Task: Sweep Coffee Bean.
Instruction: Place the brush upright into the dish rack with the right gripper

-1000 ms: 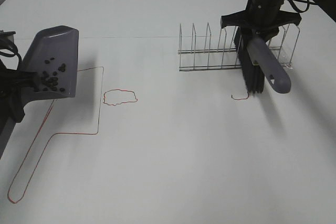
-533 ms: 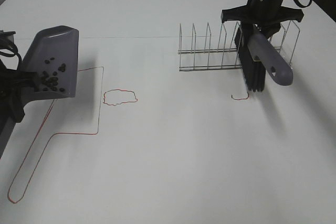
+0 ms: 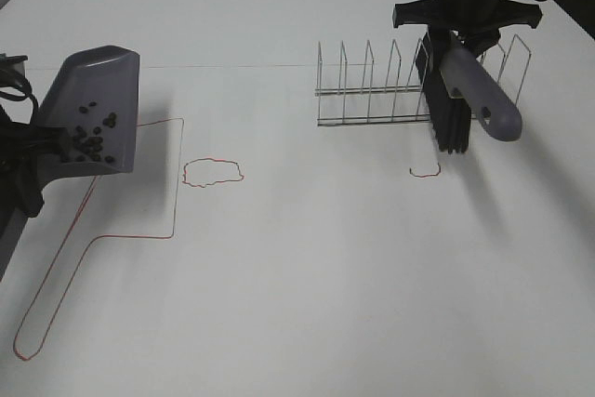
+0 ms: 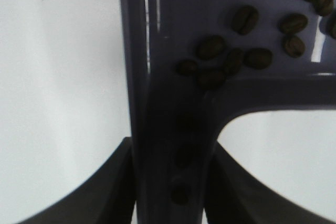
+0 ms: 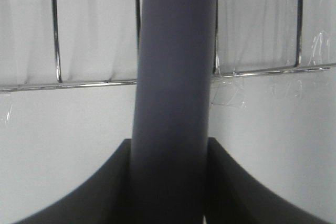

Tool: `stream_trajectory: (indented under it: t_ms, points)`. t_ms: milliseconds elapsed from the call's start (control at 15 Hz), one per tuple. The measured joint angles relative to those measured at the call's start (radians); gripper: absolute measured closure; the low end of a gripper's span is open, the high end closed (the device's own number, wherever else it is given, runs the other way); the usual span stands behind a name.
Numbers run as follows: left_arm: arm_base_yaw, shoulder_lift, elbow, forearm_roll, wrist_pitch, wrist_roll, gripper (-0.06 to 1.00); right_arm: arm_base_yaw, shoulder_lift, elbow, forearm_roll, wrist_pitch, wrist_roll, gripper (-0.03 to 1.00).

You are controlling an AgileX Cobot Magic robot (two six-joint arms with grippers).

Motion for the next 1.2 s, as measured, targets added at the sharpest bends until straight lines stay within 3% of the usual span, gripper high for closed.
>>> stream_trajectory:
  t_ms: [1200]
  points:
    - [0.0, 0.0, 0.0, 0.0, 0.001, 0.0, 0.61, -0.001, 0.079, -0.002, -0.024, -0.109, 0.002, 0.62]
